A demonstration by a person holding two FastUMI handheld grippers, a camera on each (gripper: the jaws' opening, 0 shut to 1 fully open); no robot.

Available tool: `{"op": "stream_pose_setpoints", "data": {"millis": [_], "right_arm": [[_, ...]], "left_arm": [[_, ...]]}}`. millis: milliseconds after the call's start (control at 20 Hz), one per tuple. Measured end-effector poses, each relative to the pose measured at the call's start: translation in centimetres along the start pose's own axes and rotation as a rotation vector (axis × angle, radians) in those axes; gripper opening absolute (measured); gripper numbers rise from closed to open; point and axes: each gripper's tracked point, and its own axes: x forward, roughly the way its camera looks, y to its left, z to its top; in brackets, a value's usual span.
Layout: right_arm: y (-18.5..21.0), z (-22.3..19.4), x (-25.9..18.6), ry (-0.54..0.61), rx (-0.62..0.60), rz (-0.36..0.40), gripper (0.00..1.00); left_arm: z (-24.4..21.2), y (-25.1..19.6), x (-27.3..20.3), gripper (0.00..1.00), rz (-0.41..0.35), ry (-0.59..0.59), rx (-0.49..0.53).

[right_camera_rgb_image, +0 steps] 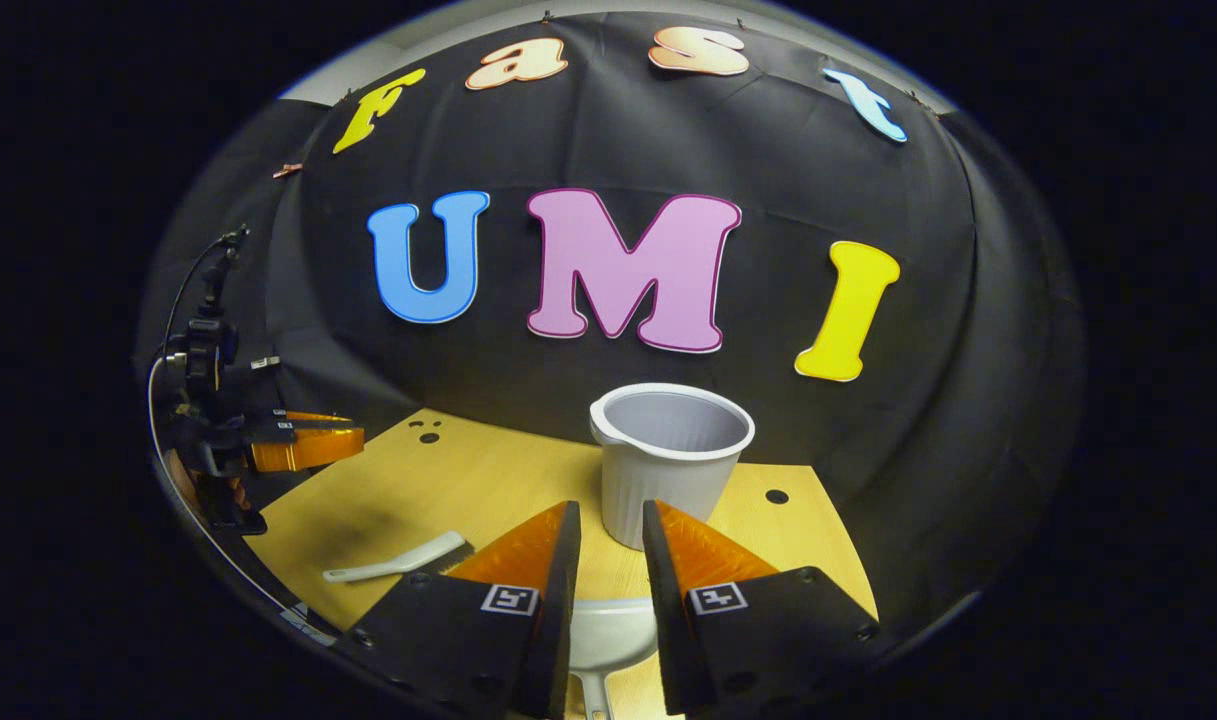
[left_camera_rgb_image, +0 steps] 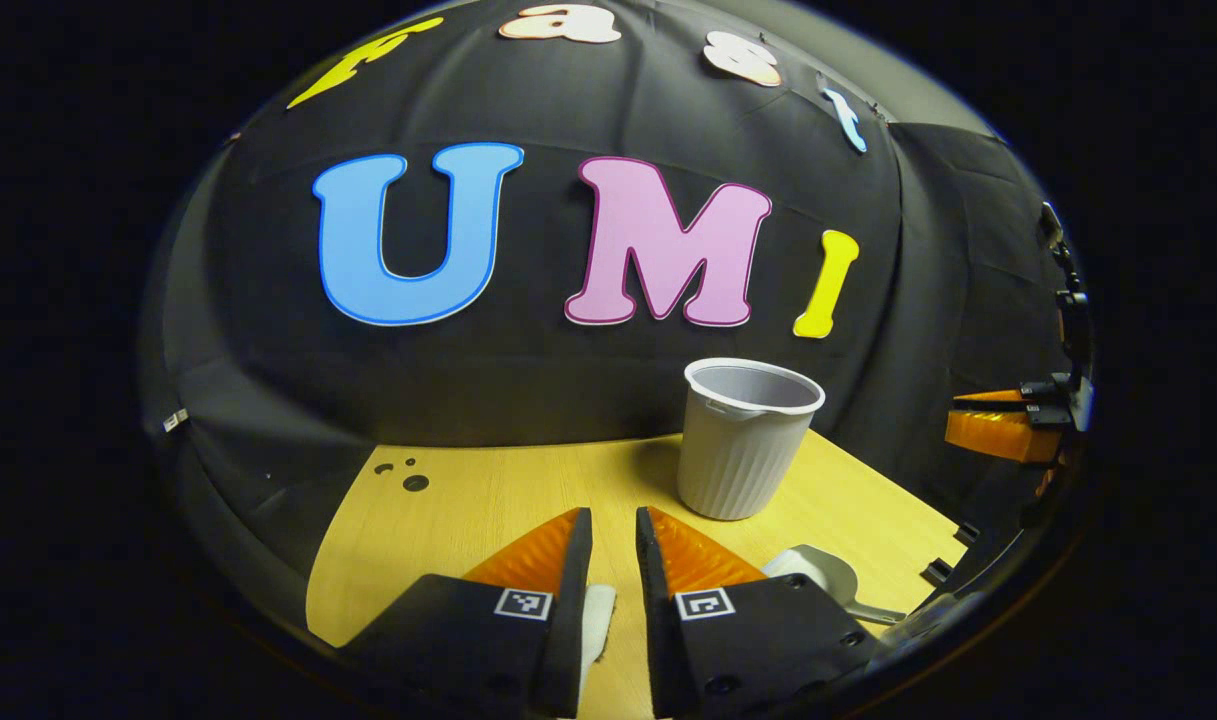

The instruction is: Pick up the small broom and dustpan from the desktop, sweep the trash into the dustpan with the broom, and then empty the trash into the garbage bin.

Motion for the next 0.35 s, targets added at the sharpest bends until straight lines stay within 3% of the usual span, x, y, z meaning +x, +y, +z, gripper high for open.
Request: {"op": "stream_pose_setpoints", "data": {"millis": [50, 100, 350], "right_arm": [[0.19, 0.1, 0.03, -0.003, 0.012, -0.003, 0.36], [0.3, 0.22, 0.16, -0.006, 0.017, -0.008, 0.4], [0.94, 0.72, 0.58, -0.005, 0.009, -0.018, 0.4]], "left_arm": [[-0.26, -0.09, -0.07, 0.3, -0.006, 0.003, -0.002], [-0.24, -0.17, -0.08, 0.3, -0.012, 0.0, -0.011], [-0.64, -0.64, 0.37, 0.3, -0.033, 0.005, -0.037]]}}
